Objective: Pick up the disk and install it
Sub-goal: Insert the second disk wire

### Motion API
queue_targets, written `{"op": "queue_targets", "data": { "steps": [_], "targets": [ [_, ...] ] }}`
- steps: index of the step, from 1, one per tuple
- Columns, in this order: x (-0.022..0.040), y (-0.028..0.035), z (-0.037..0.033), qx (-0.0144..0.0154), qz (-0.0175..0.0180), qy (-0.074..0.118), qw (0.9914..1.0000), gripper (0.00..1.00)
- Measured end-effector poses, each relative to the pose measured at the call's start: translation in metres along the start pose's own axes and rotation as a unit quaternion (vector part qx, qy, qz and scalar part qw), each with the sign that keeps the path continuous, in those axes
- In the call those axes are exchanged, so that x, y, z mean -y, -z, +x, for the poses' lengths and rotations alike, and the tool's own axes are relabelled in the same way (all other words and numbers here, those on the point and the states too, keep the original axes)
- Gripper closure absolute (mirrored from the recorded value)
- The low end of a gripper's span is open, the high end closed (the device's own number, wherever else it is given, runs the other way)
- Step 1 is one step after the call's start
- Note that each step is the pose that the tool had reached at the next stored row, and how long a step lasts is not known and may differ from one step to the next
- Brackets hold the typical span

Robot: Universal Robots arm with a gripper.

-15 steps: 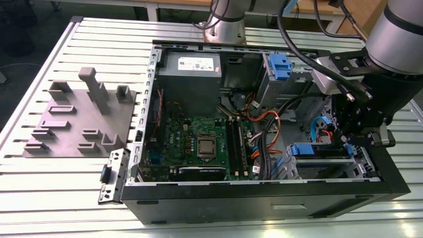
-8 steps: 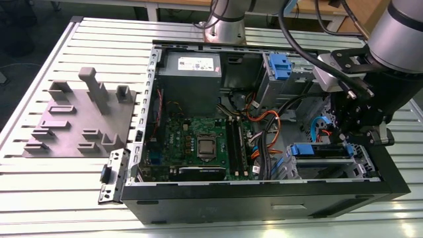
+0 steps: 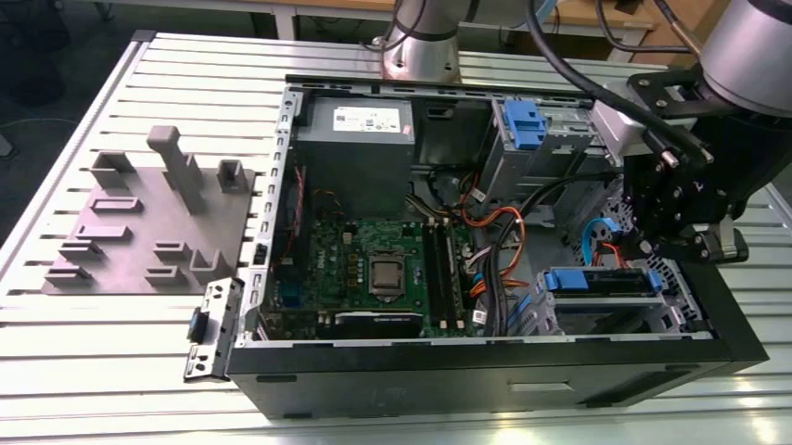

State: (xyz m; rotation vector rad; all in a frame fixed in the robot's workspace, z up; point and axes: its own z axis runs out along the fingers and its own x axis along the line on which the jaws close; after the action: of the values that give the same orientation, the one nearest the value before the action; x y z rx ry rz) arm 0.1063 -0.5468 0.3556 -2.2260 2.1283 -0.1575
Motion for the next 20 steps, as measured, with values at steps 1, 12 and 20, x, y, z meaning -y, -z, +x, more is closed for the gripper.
{"op": "queue_targets", "data": {
  "steps": [1, 12, 20],
  "targets": [
    [0.0002, 0.0022, -0.0002, 0.0000, -0.0005, 0.000, 1.00000, 0.89],
    [0.0015, 0.0119, -0.0027, 0.0014, -0.0246, 0.001, 0.99970, 0.89],
    [0.0028, 0.0163, -0.0156, 0.0016, -0.0295, 0.001, 0.99956, 0.89]
  ]
}}
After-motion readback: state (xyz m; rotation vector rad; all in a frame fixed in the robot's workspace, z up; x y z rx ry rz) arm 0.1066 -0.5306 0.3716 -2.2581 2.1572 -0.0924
